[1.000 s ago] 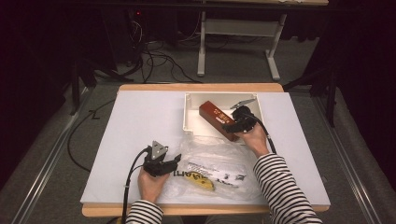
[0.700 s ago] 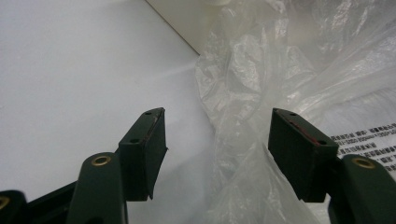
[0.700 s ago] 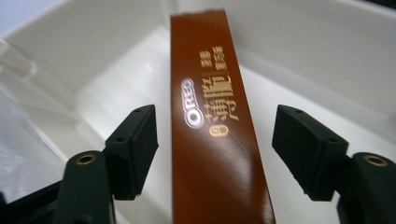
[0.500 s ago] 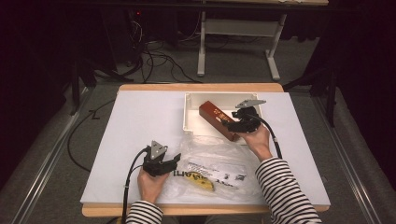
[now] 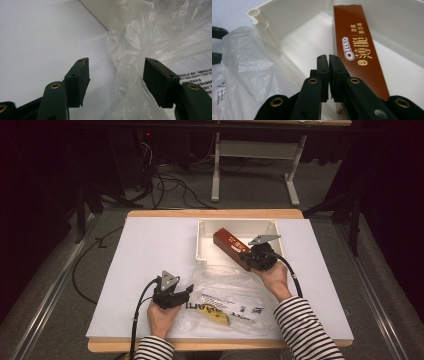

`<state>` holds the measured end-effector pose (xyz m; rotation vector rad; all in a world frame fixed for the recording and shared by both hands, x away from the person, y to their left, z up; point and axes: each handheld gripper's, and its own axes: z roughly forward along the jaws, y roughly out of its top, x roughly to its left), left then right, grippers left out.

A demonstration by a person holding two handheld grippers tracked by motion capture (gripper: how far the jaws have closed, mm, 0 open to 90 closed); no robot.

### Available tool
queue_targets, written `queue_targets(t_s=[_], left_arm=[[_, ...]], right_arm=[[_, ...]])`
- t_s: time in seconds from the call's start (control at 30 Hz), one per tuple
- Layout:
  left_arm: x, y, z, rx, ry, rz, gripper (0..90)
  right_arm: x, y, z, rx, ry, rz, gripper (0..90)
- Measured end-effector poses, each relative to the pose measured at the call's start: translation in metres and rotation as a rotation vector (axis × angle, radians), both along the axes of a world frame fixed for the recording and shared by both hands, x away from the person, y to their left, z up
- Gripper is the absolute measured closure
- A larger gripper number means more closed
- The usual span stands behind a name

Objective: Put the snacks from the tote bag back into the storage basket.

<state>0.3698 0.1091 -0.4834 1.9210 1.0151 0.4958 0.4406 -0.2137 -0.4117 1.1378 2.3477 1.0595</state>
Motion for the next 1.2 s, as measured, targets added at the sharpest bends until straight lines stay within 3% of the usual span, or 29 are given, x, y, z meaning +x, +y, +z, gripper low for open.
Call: queue_targets(t_s=[0.17,0.33,0.5,0.57,1.2], left_arm=[[0.000,0.001,0.000,-0.014,0.001,-0.001,39.0],[0.000,0.001,0.000,-0.011,0.001,-0.003,38.6],[0.000,0.002,0.000,-0.023,-0.001,0.000,37.9],[0.001,0.002,0.000,-0.022,0.005,-0.001,37.6],[-0.001,0.004,0.000,-0.046,-0.008,-0.002,37.7]], right_arm=[[-0.006,0.000,-0.011,-0.010,0.030,0.003,90.0],[-0.009,0.005,-0.008,-0.036,0.032,0.022,90.0],[-0.009,0.007,-0.016,-0.052,0.073,0.013,90.0],[-0.007,0.005,-0.020,-0.016,0.082,-0.003,90.0],[0.003,-0.009,-0.029,-0.058,0.133,-0.114,90.0]])
